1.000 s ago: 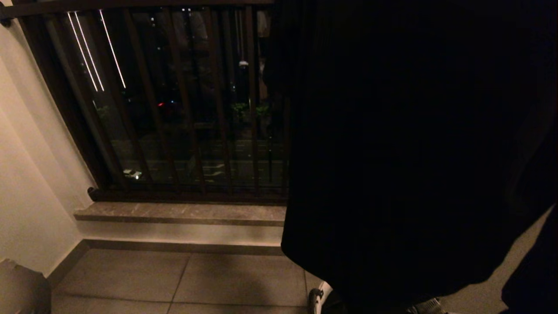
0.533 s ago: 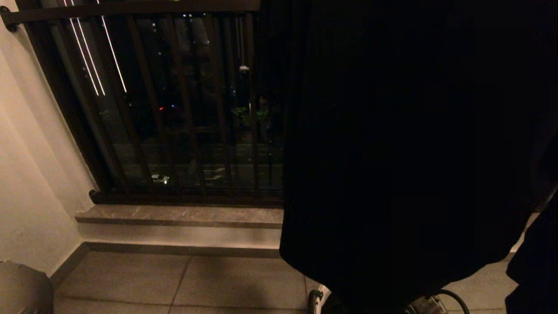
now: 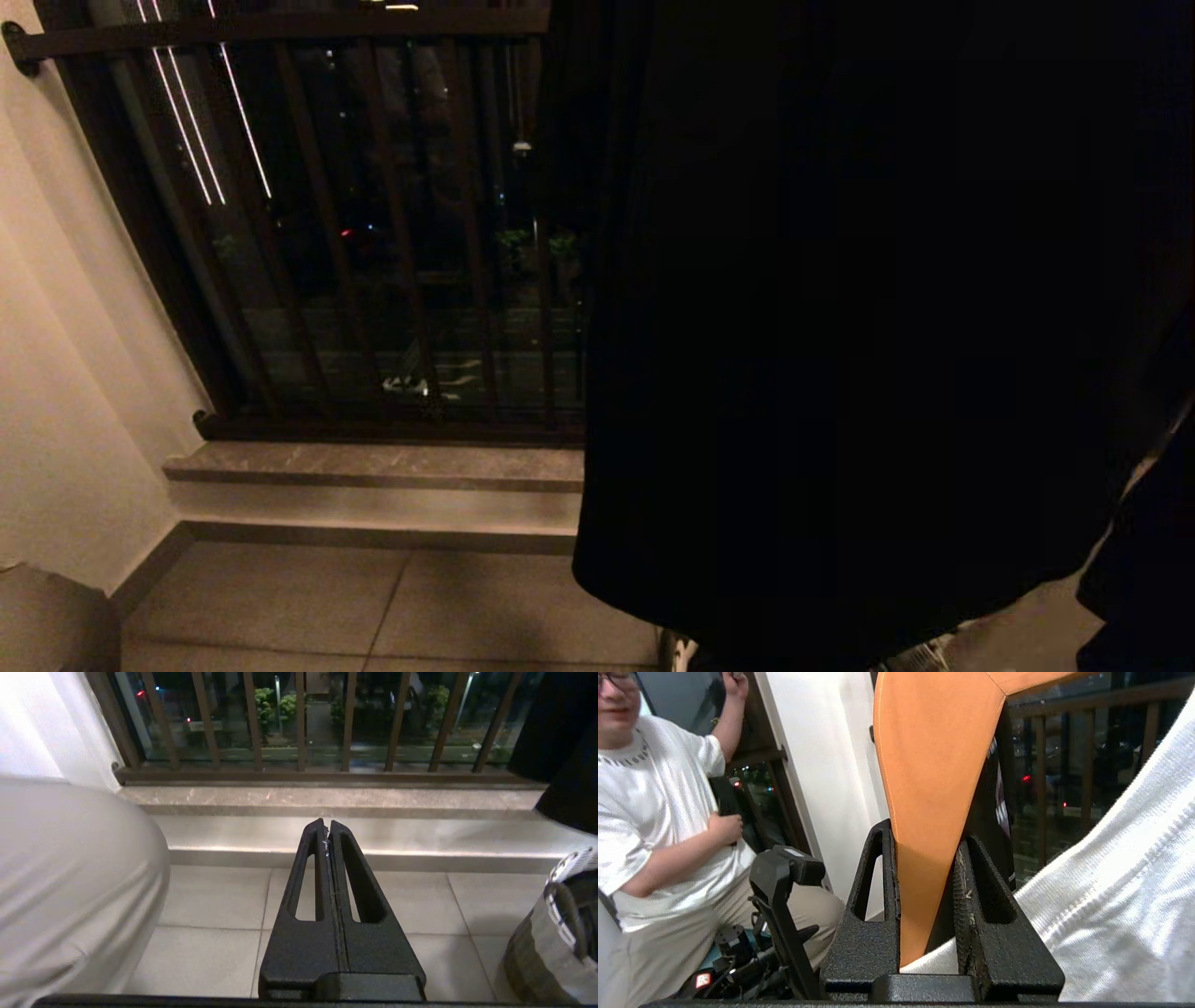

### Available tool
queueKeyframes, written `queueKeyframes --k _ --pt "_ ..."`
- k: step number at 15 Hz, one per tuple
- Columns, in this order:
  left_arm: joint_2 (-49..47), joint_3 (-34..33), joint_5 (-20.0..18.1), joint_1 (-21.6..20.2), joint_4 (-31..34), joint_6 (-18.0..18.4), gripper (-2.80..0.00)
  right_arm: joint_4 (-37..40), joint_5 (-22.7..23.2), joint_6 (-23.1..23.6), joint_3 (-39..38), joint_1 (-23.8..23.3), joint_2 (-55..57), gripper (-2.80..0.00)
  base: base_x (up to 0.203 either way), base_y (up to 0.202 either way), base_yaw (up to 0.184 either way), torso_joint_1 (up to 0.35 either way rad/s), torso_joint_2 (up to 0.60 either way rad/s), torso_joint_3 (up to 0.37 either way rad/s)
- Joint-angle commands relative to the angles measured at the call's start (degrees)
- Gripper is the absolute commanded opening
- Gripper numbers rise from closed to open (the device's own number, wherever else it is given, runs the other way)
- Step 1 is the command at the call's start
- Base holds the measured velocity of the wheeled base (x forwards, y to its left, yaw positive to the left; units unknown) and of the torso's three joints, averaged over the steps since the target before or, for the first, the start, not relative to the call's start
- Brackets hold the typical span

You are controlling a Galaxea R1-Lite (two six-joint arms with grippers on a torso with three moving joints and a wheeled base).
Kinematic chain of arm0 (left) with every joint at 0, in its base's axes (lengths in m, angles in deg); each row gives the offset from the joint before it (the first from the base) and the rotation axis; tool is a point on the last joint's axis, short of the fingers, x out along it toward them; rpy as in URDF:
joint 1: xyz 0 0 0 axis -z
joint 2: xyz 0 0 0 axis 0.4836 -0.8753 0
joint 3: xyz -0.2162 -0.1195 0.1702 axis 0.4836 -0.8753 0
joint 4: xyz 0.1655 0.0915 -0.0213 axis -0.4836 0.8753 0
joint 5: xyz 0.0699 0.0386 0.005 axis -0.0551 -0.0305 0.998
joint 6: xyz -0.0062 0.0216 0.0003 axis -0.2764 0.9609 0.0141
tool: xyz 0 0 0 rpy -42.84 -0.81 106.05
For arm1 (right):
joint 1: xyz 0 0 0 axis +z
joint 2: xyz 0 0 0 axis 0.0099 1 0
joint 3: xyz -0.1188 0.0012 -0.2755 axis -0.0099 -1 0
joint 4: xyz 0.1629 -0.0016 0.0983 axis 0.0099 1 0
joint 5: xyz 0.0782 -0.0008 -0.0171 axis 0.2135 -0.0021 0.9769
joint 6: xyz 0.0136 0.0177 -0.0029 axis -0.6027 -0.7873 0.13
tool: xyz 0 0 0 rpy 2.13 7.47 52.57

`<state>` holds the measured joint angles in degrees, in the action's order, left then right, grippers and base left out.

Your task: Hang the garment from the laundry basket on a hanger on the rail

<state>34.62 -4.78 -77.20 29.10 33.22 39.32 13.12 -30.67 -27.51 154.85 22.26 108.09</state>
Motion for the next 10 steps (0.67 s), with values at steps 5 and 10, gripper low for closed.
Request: queueKeyframes --k 5,10 --pt "-0.05 -0.09 0.0 -0.01 0.0 0.0 -2.8 -0.57 0.5 -0.14 -0.11 0.29 0.29 -2.8 0.0 0.0 0.0 0.058 -0.41 -0.352" --pt "-0.05 -0.09 0.0 -0.01 0.0 0.0 -2.8 -1.0 1.45 -0.28 -0.13 0.53 2.14 -2.8 0.0 0.0 0.0 0.112 -0.46 -0.35"
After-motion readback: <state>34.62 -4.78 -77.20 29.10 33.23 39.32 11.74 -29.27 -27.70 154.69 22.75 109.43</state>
